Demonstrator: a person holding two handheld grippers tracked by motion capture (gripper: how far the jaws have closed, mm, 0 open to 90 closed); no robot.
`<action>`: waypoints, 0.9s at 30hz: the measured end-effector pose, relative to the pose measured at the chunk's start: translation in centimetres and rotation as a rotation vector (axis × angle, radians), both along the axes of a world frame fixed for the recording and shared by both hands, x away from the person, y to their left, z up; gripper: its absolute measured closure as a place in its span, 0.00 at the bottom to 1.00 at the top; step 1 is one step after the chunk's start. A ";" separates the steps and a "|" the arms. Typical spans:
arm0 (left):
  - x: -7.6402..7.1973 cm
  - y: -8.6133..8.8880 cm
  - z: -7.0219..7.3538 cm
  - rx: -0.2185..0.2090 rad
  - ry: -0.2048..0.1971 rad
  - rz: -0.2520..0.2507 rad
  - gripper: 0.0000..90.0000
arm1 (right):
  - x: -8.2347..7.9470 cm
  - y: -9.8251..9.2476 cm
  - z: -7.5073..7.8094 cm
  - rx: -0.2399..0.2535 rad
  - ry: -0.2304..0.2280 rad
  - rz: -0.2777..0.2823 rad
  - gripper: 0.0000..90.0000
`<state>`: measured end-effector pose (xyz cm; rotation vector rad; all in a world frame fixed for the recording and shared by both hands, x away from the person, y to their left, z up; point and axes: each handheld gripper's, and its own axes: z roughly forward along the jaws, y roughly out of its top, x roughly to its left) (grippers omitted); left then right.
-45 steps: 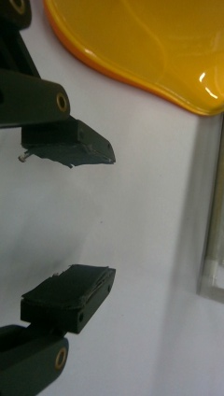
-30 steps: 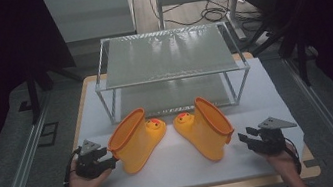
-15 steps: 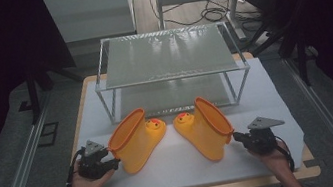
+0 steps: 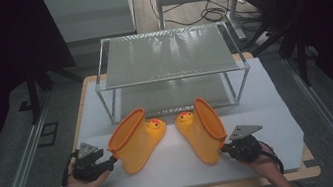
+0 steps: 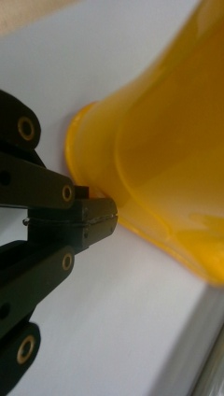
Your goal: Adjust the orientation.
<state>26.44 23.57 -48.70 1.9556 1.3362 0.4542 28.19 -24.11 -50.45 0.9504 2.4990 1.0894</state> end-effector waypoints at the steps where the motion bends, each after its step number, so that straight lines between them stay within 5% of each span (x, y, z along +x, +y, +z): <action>1: 0.0 0.1 -0.1 -0.003 0.002 0.004 0.46 | -0.1 0.4 0.0 0.001 0.000 0.024 0.99; 8: -0.1 0.6 0.2 -0.017 -0.004 0.012 0.46 | -0.7 3.5 -0.1 0.003 -0.005 0.141 0.99; 18: 0.3 0.5 0.1 -0.026 0.005 0.005 0.46 | -0.6 7.1 -0.4 0.004 -0.027 0.189 0.99; 27: 0.2 0.9 0.4 -0.045 -0.002 0.009 0.46 | -1.1 4.4 0.5 0.039 -0.076 0.112 0.89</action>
